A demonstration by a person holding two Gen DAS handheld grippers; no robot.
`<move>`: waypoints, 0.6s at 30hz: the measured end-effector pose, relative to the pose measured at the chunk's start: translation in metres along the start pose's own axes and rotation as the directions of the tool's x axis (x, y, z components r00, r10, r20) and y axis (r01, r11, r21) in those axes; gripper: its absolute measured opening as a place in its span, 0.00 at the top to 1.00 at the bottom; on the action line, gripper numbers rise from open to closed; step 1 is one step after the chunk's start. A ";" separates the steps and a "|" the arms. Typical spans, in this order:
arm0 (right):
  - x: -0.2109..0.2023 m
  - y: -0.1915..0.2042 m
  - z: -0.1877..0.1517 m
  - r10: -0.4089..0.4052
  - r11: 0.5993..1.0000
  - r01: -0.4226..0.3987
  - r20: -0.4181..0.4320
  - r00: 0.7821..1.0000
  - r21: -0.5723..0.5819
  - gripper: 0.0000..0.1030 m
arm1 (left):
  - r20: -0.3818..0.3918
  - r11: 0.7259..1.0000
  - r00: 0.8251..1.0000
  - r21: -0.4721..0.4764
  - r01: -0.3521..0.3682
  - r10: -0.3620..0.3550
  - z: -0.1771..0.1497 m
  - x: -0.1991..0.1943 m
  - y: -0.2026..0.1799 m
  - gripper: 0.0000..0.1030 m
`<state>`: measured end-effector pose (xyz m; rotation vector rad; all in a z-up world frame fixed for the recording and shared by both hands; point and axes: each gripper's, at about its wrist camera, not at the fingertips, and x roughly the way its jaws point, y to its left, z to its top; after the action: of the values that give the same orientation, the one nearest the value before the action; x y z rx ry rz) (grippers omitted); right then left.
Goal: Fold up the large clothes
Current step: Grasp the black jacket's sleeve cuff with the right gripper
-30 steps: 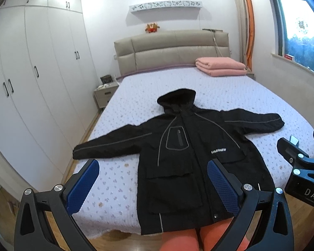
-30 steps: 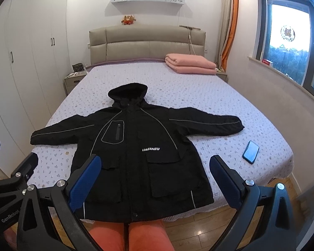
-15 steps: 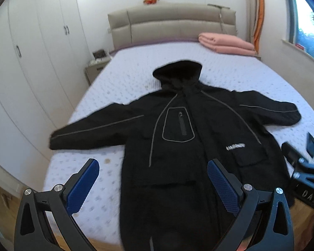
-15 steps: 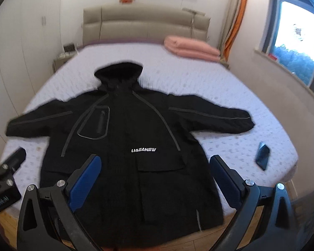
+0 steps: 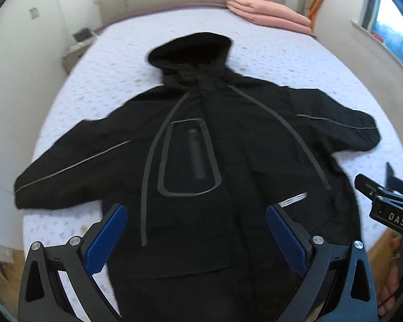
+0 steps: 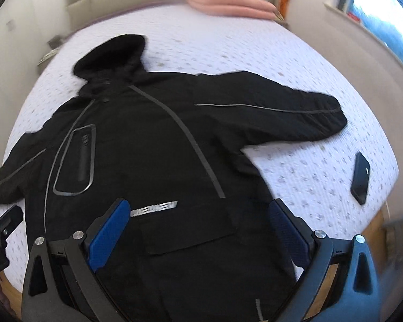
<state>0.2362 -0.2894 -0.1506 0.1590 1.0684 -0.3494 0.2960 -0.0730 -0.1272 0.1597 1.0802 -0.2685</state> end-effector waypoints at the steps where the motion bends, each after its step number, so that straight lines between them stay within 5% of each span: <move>1: 0.000 -0.014 0.008 0.007 0.999 -0.006 -0.016 1.000 0.031 0.00 | 0.003 1.000 1.000 0.009 0.019 -0.019 0.009 0.000 -0.007 0.00; 7: 0.005 -0.119 0.044 -0.026 0.976 0.021 0.021 0.999 0.215 0.00 | -0.026 0.992 0.996 0.090 0.087 -0.085 0.056 0.031 -0.077 0.00; 12: 0.048 -0.230 0.081 -0.078 0.939 0.067 0.019 0.997 0.337 0.00 | -0.037 0.985 0.991 0.118 0.128 -0.125 0.088 0.074 -0.149 0.00; 18: 0.129 -0.356 0.131 -0.069 0.903 0.083 -0.048 0.996 0.423 0.00 | -0.059 0.988 0.996 0.132 0.073 -0.066 0.122 0.134 -0.242 0.00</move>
<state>0.2741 -0.6868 -0.1874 0.5152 1.0192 -0.6521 0.3876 -0.3547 -0.1891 0.2514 1.1236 -0.4021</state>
